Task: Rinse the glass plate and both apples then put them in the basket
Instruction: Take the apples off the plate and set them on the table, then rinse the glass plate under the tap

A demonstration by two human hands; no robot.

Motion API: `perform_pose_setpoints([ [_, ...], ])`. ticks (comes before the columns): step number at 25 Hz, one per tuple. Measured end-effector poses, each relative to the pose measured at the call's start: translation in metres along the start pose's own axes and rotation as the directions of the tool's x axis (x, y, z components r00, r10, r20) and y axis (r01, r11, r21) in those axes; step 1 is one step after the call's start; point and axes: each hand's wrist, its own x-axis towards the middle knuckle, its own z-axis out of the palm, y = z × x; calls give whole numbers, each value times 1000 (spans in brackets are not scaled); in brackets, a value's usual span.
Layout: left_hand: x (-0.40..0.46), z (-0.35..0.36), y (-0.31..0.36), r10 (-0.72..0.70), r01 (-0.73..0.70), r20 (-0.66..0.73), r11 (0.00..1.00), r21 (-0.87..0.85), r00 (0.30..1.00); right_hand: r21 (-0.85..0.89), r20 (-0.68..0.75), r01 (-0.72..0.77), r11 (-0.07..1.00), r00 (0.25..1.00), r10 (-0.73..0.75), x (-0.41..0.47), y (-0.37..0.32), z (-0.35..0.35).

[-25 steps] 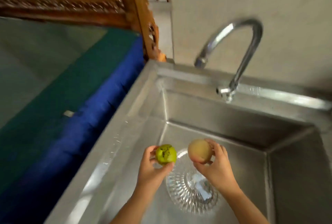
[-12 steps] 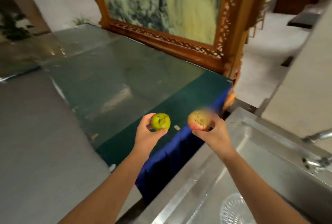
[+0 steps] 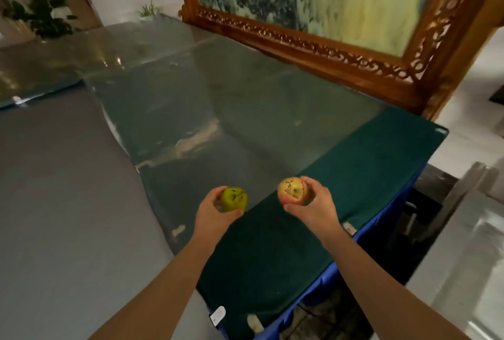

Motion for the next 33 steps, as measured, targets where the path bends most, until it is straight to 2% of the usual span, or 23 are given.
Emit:
perform_pose_setpoints([
  [8, 30, 37, -22, 48, -49, -17, 998, -49, 999, -70, -8, 4, 998, 1000, -5, 40, 23, 17],
  [14, 12, 34, -4, -37, 37, -6, 999, -12, 999, -29, 66, -9, 1000, 998, 11, 27, 16, 3],
  [17, -20, 35, 12, -64, 63, -145, 998, -14, 987, 24, 100, -23, 999, 995, 20, 5, 15, -24],
  [19, -59, 54, 29, 20, -30, -187, 998, -48, 982, 103, 61, -25, 994, 998, 18, -20, 21, -56],
  [20, -82, 70, 36, 74, -85, -146, 994, -74, 987, 158, 27, -24, 987, 999, 20, -35, 27, -75],
  [22, -126, 113, 47, 172, -164, 34, 973, -163, 984, 288, -33, -17, 957, 999, 27, -71, 47, -117],
  [25, -199, 198, 52, 174, -80, 402, 967, -240, 899, 418, -113, -24, 908, 991, 78, -137, 104, -197],
  [27, -235, 247, 40, 115, -36, 549, 988, -151, 828, 417, -161, -70, 906, 975, 149, -179, 149, -244],
  [29, -269, 295, 18, -16, 37, 628, 999, -21, 778, 391, -254, -157, 907, 929, 270, -222, 207, -288],
  [31, -293, 330, -13, -166, 104, 646, 986, 133, 745, 380, -341, -313, 870, 827, 446, -261, 271, -316],
  [33, -306, 357, -49, -305, 141, 625, 944, 298, 719, 355, -358, -510, 783, 700, 618, -293, 336, -326],
])
